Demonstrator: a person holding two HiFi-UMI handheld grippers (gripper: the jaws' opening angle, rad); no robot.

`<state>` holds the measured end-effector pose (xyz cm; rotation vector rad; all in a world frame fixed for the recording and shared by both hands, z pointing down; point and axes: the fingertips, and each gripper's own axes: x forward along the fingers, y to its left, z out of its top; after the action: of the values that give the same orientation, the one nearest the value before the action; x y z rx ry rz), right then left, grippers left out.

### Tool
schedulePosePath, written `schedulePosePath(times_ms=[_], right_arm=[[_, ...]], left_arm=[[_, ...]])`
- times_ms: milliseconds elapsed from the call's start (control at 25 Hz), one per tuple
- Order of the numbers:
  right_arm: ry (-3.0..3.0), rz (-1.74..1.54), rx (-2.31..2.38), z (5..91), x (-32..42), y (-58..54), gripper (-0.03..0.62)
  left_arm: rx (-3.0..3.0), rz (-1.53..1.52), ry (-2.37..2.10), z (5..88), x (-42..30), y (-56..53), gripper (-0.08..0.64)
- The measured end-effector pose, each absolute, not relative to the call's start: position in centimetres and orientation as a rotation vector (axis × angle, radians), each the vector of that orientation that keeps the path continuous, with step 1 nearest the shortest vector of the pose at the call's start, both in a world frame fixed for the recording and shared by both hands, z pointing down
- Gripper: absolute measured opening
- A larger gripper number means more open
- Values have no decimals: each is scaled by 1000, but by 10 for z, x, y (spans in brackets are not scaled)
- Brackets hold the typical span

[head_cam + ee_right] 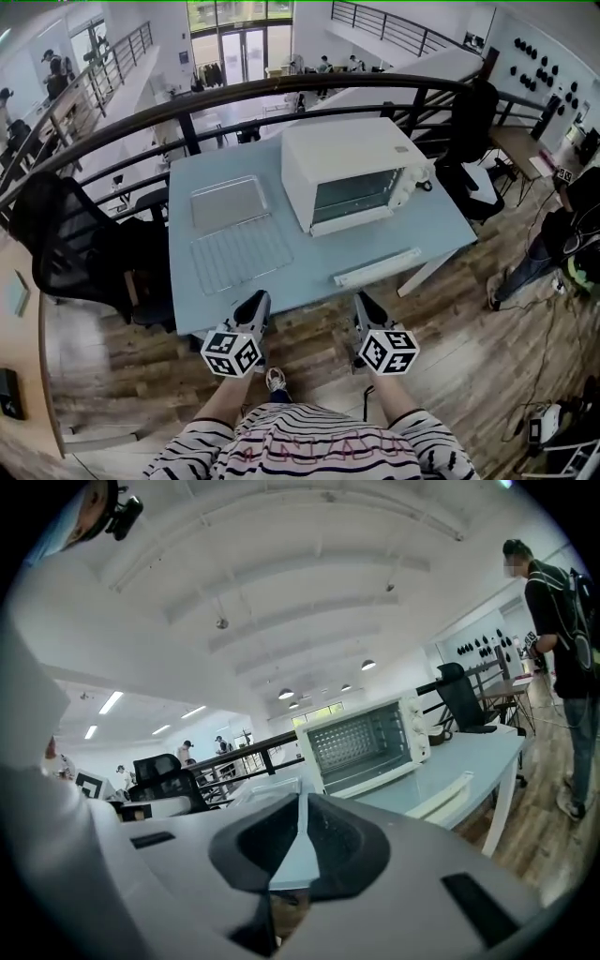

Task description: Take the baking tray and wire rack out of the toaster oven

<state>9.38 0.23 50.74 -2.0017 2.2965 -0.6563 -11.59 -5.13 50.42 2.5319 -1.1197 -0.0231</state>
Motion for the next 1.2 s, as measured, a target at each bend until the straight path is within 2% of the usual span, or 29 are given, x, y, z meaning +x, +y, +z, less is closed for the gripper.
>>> schedulePosePath(times_ms=[560, 1200], right_arm=[[2306, -572, -1958, 500, 111, 116, 28], [2313, -567, -1945, 508, 129, 179, 26]], left_arm=[[2656, 38, -974, 501, -57, 66, 23], [2685, 85, -904, 513, -27, 143, 23]])
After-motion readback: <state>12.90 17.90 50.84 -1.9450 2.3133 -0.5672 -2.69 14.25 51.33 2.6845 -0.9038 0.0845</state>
